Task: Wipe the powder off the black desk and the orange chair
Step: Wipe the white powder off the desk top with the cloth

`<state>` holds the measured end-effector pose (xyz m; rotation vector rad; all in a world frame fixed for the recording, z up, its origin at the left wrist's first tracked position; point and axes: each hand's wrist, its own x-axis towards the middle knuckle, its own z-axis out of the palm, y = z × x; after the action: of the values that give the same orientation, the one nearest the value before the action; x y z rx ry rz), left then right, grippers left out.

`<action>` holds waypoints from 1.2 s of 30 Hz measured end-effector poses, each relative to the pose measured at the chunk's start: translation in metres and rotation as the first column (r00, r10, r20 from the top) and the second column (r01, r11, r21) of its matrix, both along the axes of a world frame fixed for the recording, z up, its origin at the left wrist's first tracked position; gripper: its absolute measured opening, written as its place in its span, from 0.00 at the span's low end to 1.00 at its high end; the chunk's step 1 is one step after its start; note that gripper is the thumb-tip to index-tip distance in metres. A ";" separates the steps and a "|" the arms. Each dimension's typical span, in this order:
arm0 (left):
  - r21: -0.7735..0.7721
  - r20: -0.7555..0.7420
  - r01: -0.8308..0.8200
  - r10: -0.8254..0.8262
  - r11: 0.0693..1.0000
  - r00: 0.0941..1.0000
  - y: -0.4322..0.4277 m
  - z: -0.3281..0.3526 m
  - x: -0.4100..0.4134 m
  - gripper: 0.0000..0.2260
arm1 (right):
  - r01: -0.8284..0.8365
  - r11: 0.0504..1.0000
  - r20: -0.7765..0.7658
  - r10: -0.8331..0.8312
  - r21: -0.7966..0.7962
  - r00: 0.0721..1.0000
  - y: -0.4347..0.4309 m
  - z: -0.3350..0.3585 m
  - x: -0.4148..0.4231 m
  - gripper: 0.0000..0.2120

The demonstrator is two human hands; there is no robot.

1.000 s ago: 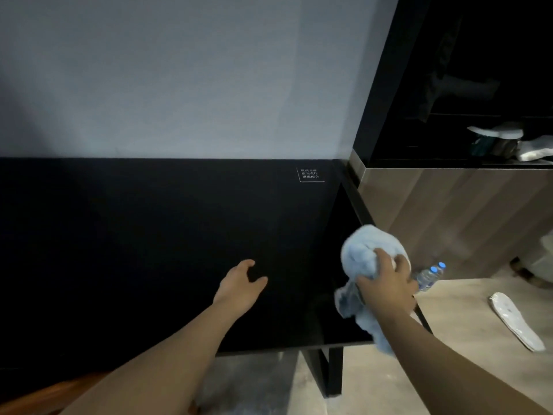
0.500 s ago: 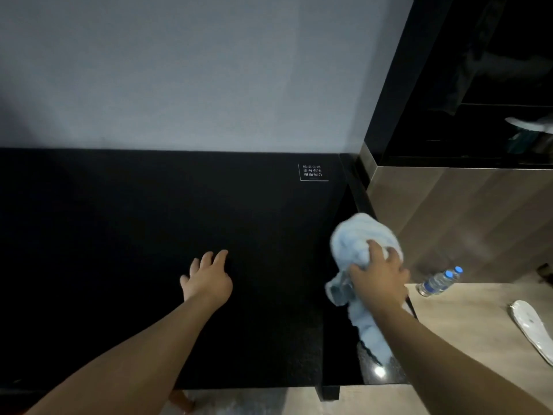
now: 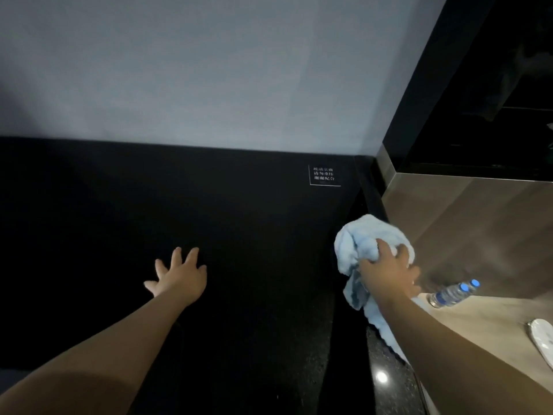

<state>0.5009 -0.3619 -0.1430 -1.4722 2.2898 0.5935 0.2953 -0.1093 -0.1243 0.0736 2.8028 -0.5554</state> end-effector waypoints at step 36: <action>-0.053 0.105 0.279 -0.273 0.959 0.956 -0.035 -0.006 -0.013 0.26 | -0.573 0.814 -0.051 0.579 0.095 0.814 -0.182 -0.015 -0.056 0.25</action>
<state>0.4881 -0.3972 -0.1493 -1.1502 2.4010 0.3598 0.2398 -0.2909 -0.1391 -0.7792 2.7066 -0.2999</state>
